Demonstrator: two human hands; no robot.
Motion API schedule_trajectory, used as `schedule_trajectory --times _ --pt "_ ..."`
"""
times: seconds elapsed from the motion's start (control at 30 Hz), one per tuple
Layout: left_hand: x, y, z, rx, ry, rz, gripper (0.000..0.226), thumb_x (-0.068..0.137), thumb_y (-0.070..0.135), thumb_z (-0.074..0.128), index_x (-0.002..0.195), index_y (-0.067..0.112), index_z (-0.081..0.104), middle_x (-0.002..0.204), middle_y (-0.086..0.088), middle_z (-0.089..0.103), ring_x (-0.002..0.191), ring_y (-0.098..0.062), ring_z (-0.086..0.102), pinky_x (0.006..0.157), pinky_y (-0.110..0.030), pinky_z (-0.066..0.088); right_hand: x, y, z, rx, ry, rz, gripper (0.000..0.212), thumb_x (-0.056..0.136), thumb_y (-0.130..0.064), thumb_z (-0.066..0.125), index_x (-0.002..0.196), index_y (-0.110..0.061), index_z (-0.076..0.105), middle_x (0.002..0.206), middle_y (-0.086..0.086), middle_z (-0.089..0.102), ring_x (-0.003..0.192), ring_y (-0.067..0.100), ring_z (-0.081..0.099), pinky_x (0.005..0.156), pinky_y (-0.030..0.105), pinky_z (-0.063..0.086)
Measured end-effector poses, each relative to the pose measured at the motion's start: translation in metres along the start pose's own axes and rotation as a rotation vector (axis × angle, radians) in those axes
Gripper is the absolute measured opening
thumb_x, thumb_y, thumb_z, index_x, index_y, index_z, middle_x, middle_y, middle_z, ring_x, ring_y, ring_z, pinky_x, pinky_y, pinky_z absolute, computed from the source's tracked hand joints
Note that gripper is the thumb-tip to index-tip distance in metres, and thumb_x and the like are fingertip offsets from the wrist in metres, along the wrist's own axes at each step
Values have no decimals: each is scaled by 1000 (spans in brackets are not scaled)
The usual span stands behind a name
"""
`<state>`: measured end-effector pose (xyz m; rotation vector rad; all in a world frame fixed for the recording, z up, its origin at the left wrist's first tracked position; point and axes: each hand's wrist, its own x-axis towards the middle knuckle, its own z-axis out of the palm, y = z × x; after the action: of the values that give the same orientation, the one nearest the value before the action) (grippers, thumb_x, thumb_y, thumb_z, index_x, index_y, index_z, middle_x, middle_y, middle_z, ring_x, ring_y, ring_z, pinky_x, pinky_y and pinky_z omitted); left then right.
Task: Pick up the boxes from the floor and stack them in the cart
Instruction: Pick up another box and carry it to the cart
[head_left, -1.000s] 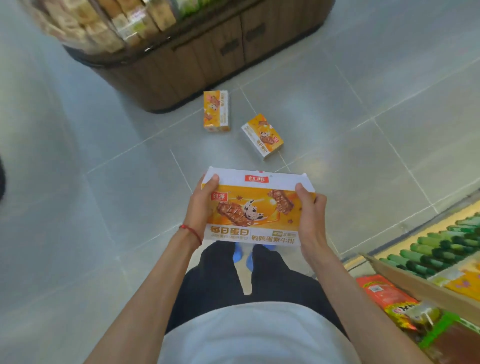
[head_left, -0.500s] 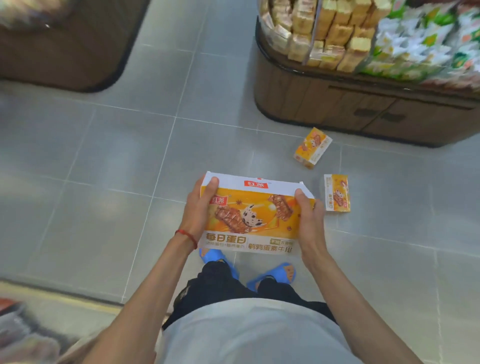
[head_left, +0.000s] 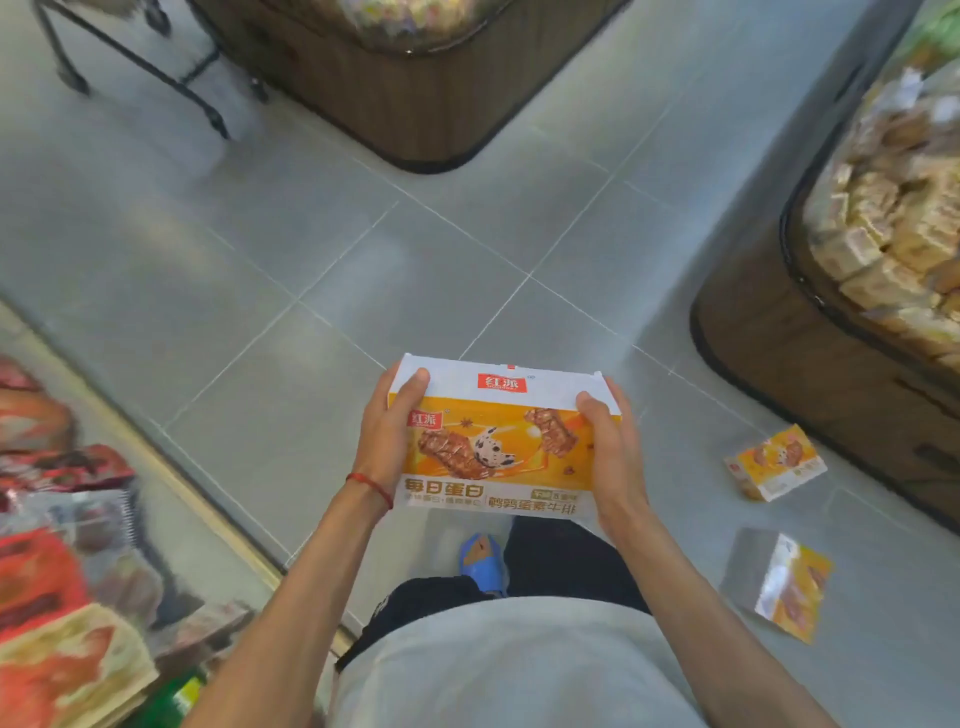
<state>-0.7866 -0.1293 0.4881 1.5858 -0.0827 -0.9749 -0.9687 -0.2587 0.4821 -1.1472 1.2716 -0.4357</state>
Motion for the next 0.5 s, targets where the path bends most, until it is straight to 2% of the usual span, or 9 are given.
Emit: schedule_trajectory --times 0.07,0.23,0.3,0.37,0.43,0.5 --pt "19 12 -17 -41 64 9 40 100 37 55 135 21 51 109 -10 74 92 -25 75 70 -33 61 25 -15 29 -45 -56 -5 40 104 -41 53 143 -45 44 111 -9 76 94 15 77 84 42 62" --pt "80 55 -55 -76 232 45 39 101 27 54 138 29 44 113 -9 71 88 -24 76 66 -30 60 93 -65 109 -104 -220 -31 39 106 -30 51 141 -44 43 115 -15 70 90 5 75 63 18 56" --pt "104 74 -69 -81 293 61 38 101 26 53 138 30 44 115 -9 70 89 -24 76 66 -29 60 118 -88 141 -140 -293 -34 42 100 -37 54 139 -47 43 121 -15 68 94 8 75 65 18 56" --pt "121 90 -81 -86 350 68 38 102 27 52 138 33 43 116 -5 69 91 -22 75 66 -28 60 138 -107 169 -167 -363 -28 50 90 -44 53 139 -48 43 127 -11 66 101 13 74 70 24 59" --pt "139 107 -95 -101 405 90 40 102 28 52 140 36 41 118 -1 67 95 -21 74 68 -28 60 161 -128 198 -181 -435 -24 53 89 -40 53 141 -47 44 130 -6 66 106 18 73 74 30 61" --pt "158 121 -111 -123 459 95 39 101 27 52 138 38 42 120 -1 65 99 -24 73 70 -29 61 183 -146 230 -208 -493 -31 50 94 -31 54 141 -45 45 130 -4 65 104 20 74 72 28 60"
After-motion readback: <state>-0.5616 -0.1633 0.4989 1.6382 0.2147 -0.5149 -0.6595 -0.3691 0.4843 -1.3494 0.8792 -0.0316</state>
